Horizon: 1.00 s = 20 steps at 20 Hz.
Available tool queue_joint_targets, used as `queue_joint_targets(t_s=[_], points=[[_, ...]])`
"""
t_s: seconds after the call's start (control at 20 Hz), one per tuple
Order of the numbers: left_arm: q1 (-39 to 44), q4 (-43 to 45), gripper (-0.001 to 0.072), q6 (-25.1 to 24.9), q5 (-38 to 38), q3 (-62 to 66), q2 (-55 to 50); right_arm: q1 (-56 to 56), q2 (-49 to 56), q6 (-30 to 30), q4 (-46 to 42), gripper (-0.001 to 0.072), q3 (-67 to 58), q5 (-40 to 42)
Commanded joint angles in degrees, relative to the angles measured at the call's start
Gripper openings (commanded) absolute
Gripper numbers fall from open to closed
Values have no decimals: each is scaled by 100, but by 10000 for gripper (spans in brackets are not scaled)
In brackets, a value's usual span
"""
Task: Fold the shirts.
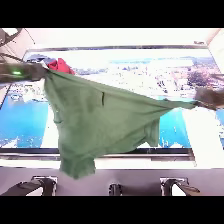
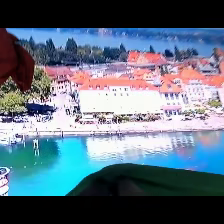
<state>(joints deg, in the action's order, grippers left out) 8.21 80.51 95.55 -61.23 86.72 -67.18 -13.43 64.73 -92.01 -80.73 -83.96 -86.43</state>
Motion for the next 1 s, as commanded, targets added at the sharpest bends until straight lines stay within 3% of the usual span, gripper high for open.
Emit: queue_joint_targets(t_s=[0.0,0.15,0.3,0.45,0.5,0.55,0.6,0.65,0.75,0.85,0.95], points=[[-2,-155,35,11,328,11,-1233,92,1104,-85,529,41,238,2122],[-4,-160,35,9,822,214,-1716,114,1679,-798,754,42,238,3692],[-2,-164,36,13,855,214,-2083,114,2251,-1091,1342,43,238,4070],[2,-507,72,11,267,214,-2334,114,2612,-1064,1843,44,238,3517],[-4,-529,234,9,120,221,-2337,111,2610,-1008,1853,74,232,3425],[-59,-527,466,-20,-96,278,-2308,74,2553,-946,1858,225,186,3283],[-168,-529,537,-133,-400,396,-2280,-2,2450,-831,1838,453,85,3018],[-343,-529,524,-507,-839,546,-2243,-96,2330,-474,1847,563,-44,2680],[-855,-531,521,-890,-1722,614,-2096,-409,2050,236,1725,564,-297,1836],[-1473,-715,521,-903,-2474,278,-1906,-758,1777,319,1333,561,-306,981],[-2015,-968,515,-905,-2761,-634,-1602,-990,1707,334,699,480,-232,210]])
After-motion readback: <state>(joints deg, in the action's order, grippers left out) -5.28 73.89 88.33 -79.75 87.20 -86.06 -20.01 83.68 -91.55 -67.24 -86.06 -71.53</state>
